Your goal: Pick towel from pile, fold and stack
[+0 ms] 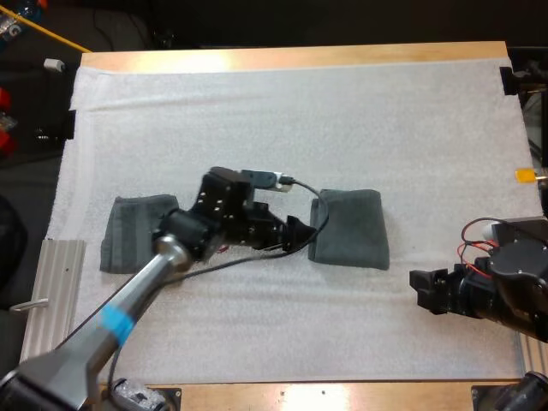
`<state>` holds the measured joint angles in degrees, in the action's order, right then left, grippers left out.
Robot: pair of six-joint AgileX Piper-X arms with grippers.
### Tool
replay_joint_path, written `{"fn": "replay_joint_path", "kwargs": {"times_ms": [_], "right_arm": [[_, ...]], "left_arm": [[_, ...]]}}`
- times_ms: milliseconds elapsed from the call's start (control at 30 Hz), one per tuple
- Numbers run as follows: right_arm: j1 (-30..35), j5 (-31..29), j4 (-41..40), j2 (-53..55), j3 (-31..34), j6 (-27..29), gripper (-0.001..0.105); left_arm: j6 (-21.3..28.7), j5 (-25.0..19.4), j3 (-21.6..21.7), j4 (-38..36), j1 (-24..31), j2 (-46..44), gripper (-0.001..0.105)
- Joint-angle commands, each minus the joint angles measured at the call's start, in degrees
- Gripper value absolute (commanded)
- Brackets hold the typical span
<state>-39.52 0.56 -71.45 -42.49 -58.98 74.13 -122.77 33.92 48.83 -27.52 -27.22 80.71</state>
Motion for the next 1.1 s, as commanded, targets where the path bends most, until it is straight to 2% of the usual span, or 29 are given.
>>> {"fn": "replay_joint_path", "kwargs": {"times_ms": [0,267,500,667,867,1067], "right_arm": [[-0.1,-0.6,-0.8,0.4,-0.4,0.7,0.067],[-0.1,-0.6,-0.8,0.4,-0.4,0.7,0.067],[-0.1,-0.6,-0.8,0.4,-0.4,0.7,0.067],[-0.1,-2.0,-0.8,0.4,-0.4,0.7,0.067],[-0.1,-2.1,-0.8,0.4,-0.4,0.7,0.067],[-0.1,-2.1,-0.8,0.4,-0.4,0.7,0.067]], "left_arm": [[-1.5,-0.8,0.4,2.5,-0.6,1.5,0.068],[-3.1,-0.8,0.5,8.1,-0.8,12.6,0.068],[-3.6,3.3,4.6,8.1,-1.1,19.7,0.068],[-6.4,4.6,6.5,8.1,-1.1,22.0,0.068],[-6.8,4.8,9.4,2.4,-2.1,23.8,0.068],[-6.8,2.5,14.4,-4.5,-5.1,26.4,0.068]]}}
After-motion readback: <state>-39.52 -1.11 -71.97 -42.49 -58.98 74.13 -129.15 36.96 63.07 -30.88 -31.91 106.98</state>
